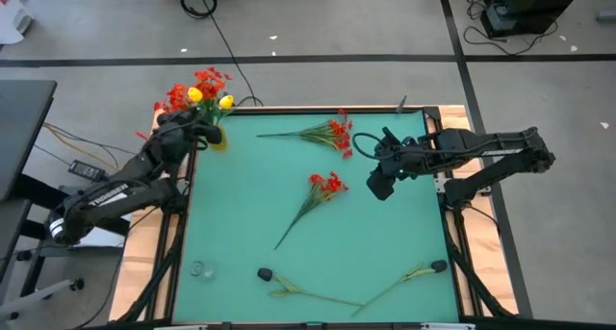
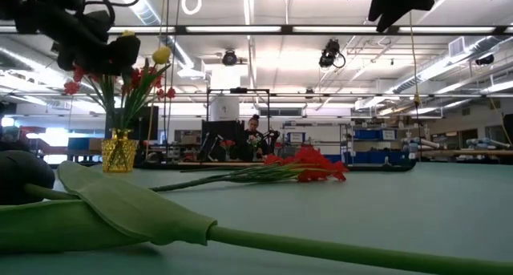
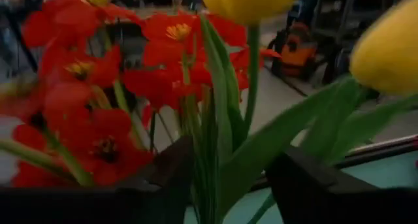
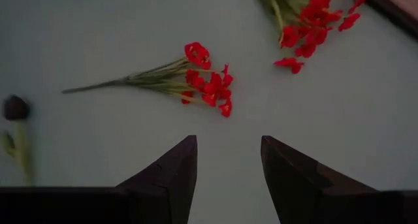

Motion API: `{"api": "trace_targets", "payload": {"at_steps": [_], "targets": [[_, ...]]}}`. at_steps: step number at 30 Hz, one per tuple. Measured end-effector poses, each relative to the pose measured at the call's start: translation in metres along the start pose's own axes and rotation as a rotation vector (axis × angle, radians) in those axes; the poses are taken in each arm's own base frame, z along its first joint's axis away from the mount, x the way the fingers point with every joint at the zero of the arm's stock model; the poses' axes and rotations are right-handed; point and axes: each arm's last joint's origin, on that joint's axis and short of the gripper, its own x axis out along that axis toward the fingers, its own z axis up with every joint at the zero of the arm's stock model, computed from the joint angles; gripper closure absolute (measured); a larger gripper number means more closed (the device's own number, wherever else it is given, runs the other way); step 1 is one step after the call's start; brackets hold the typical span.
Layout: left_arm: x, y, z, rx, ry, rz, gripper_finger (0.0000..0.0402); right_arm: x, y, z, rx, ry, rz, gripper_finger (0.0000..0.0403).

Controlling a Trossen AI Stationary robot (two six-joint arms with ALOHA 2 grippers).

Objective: Sort flowers into vase by color
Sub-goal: Put the yellow flower into the yellow vase, then put the black flower into the transparent vase

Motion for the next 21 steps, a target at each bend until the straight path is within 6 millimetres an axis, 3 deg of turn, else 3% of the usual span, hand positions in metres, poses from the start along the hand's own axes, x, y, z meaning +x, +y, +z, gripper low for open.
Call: {"api": "trace_targets", "payload": {"at_steps": [4,10,16,21], "targets": [[-0.008,0.003,0.022,-0.019,0.151,0.030,0.0178,0.002,-0.002,0.004,0.127,0.023,0.028,0.0224],[-0.015,0.004,0.042,-0.025,0.426,0.057,0.0170,0.004,-0.008,0.010,0.277,0.045,0.034,0.0224],[-0.013,-0.007,0.056,0.003,0.661,-0.035,0.0170,0.010,-0.009,0.013,0.288,0.099,0.059,0.0224],[-0.015,-0.006,0.061,0.125,0.881,0.046,0.0170,0.018,-0.005,0.013,0.246,0.161,0.069,0.0224]]}}
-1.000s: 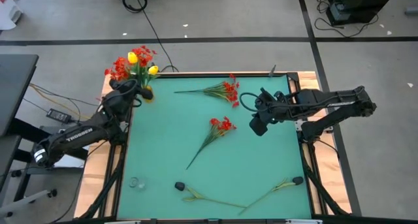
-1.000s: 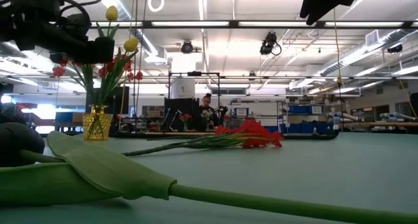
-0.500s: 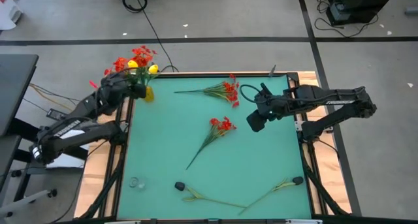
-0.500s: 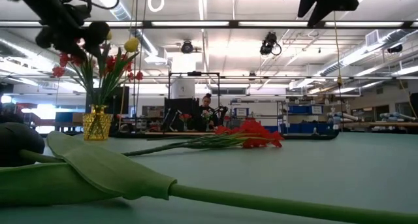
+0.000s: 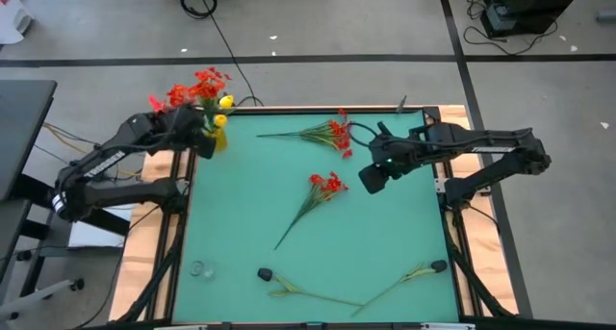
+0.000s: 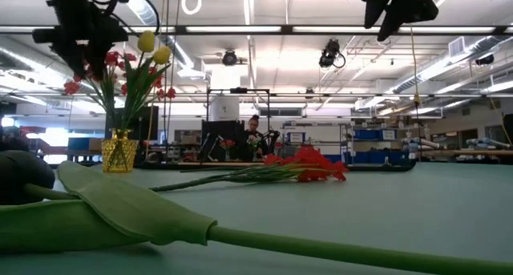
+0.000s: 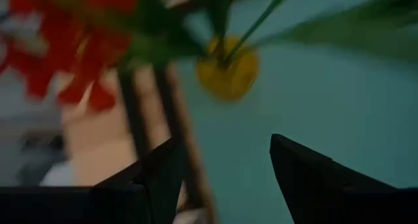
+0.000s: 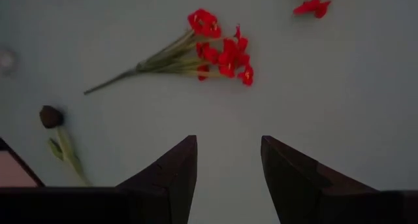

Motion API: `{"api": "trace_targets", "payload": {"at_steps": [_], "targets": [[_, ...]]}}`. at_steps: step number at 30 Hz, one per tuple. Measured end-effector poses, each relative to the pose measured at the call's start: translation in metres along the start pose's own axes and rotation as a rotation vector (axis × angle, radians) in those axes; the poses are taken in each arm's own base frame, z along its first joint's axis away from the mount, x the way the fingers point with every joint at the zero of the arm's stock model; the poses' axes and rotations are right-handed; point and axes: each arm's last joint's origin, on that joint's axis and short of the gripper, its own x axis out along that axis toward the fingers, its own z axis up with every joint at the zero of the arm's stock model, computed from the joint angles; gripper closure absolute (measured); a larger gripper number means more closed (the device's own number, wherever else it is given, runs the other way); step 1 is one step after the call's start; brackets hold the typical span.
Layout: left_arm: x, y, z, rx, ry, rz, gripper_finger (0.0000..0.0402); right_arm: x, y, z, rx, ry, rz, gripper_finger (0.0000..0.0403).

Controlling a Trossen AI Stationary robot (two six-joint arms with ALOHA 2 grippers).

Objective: Sort flowers into vase by color
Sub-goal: Put the black flower into the transparent vase

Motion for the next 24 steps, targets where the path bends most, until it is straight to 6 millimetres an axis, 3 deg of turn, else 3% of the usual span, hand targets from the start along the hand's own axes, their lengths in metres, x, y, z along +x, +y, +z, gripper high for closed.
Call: {"api": "trace_targets", "payload": {"at_steps": [5,13,18,24], "targets": [[-0.015,-0.002,0.008,0.039,0.139,-0.064,0.0170,0.009,0.004,0.000,-0.020,0.048,-0.013,0.0224],[-0.047,-0.003,0.018,0.092,0.179,-0.216,0.0170,0.017,0.007,0.000,-0.061,0.094,-0.022,0.0224],[-0.049,-0.005,0.016,0.085,0.204,-0.244,0.0170,0.023,0.007,-0.004,-0.074,0.125,-0.025,0.0224],[-0.053,-0.014,0.011,0.151,0.294,-0.416,0.0170,0.036,0.006,-0.026,-0.063,0.270,-0.016,0.0224]]}}
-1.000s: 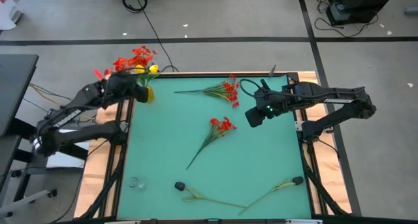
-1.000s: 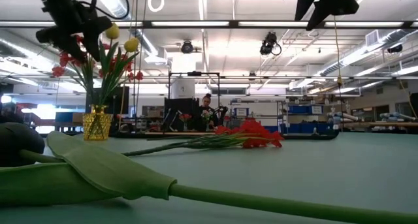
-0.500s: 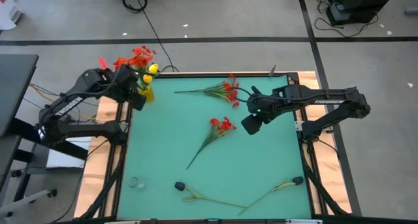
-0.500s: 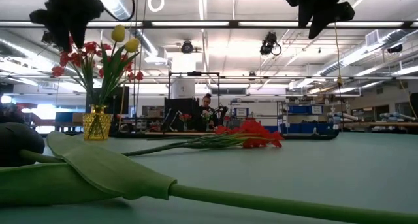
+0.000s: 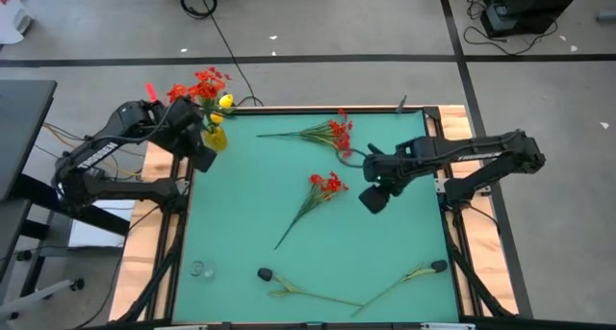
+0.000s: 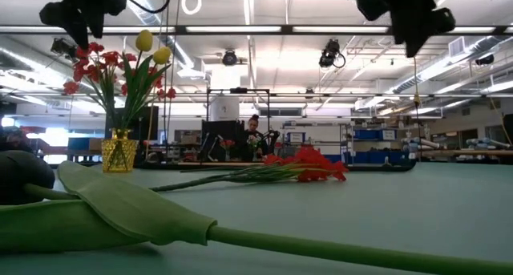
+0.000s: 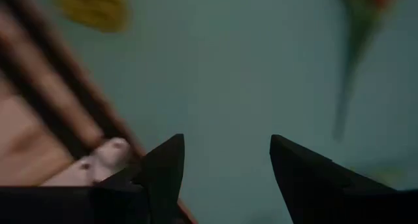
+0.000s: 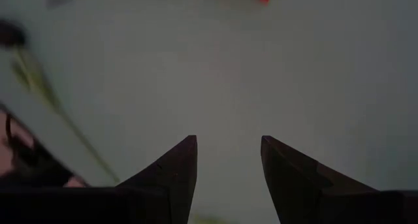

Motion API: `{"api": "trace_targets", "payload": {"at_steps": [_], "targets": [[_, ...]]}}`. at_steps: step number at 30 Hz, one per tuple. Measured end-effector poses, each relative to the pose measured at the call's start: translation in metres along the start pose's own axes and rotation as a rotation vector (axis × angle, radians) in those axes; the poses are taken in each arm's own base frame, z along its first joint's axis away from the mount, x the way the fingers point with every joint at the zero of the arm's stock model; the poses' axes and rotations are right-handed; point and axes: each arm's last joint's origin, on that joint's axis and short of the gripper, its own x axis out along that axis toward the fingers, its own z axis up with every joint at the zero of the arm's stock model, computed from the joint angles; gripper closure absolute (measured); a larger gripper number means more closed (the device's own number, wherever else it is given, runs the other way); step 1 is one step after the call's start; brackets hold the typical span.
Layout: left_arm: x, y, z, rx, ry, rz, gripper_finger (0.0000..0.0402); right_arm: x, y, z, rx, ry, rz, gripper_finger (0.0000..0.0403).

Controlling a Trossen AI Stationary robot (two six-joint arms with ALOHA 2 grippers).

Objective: Sort flowers into vase by color
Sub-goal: Put the black flower into the transparent vase

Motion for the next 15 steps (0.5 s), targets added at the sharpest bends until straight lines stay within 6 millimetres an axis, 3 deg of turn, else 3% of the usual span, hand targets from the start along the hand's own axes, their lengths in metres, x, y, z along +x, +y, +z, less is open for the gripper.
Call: {"api": "trace_targets", "payload": {"at_steps": [11,15], "targets": [[-0.002,-0.039,-0.020,0.249,0.181,-0.378,0.0170,0.038,0.015,-0.057,-0.205,0.265,0.034,0.0224],[-0.005,-0.058,-0.027,0.361,0.152,-0.480,0.0170,0.050,0.022,-0.087,-0.419,0.273,0.049,0.0224]]}}
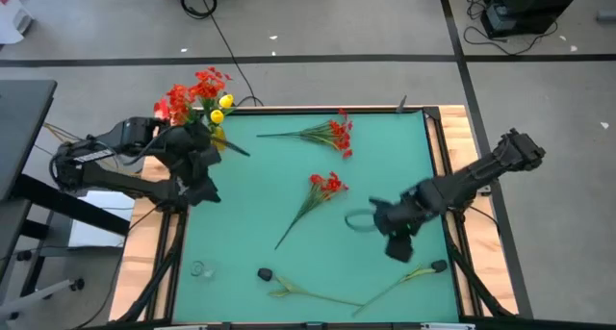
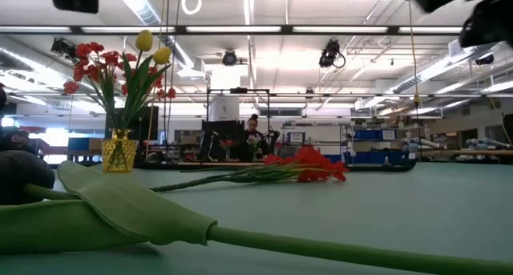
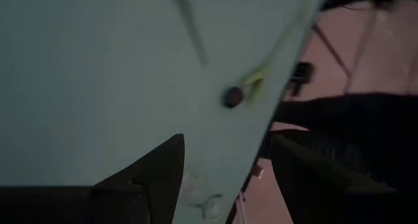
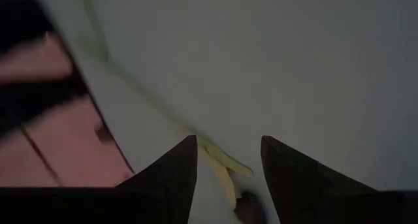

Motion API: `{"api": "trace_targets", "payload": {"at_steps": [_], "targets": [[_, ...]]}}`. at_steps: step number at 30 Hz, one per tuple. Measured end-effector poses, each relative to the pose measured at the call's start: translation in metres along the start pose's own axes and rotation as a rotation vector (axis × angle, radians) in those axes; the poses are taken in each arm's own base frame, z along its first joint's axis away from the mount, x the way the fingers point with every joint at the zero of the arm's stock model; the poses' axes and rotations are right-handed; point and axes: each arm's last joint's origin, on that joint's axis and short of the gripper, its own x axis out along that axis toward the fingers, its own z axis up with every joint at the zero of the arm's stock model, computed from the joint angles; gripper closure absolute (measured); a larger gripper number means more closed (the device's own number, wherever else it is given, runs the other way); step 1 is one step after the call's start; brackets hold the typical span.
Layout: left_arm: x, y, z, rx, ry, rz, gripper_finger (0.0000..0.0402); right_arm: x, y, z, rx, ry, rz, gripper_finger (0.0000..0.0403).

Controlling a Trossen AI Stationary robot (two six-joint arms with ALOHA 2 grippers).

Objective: Sort flowers into vase by color
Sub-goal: Put the black flower into the transparent vase

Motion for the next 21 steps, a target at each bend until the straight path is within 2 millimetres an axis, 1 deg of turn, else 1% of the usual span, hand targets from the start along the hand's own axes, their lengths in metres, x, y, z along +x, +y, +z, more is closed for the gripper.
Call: {"api": "trace_targets", "payload": {"at_steps": [3,7,11,15,19,21], "targets": [[0.004,-0.016,0.001,0.127,-0.040,-0.077,0.0170,0.015,0.017,-0.021,-0.211,-0.028,-0.010,0.0224],[0.009,-0.033,0.001,0.270,-0.092,-0.143,0.0170,0.036,0.033,-0.046,-0.401,-0.057,0.011,0.0224],[0.013,-0.049,0.002,0.343,-0.146,-0.197,0.0170,0.056,0.037,-0.064,-0.464,-0.087,-0.007,0.0224],[0.022,-0.068,0.001,0.410,-0.192,-0.245,0.0170,0.080,0.039,-0.077,-0.568,-0.052,-0.035,0.0224],[0.044,-0.086,0.000,0.506,-0.194,-0.218,0.0170,0.112,0.036,-0.086,-0.632,0.045,-0.137,0.0224],[0.056,-0.094,-0.002,0.543,-0.176,-0.195,0.0170,0.124,0.037,-0.089,-0.646,0.069,-0.175,0.0224]]}}
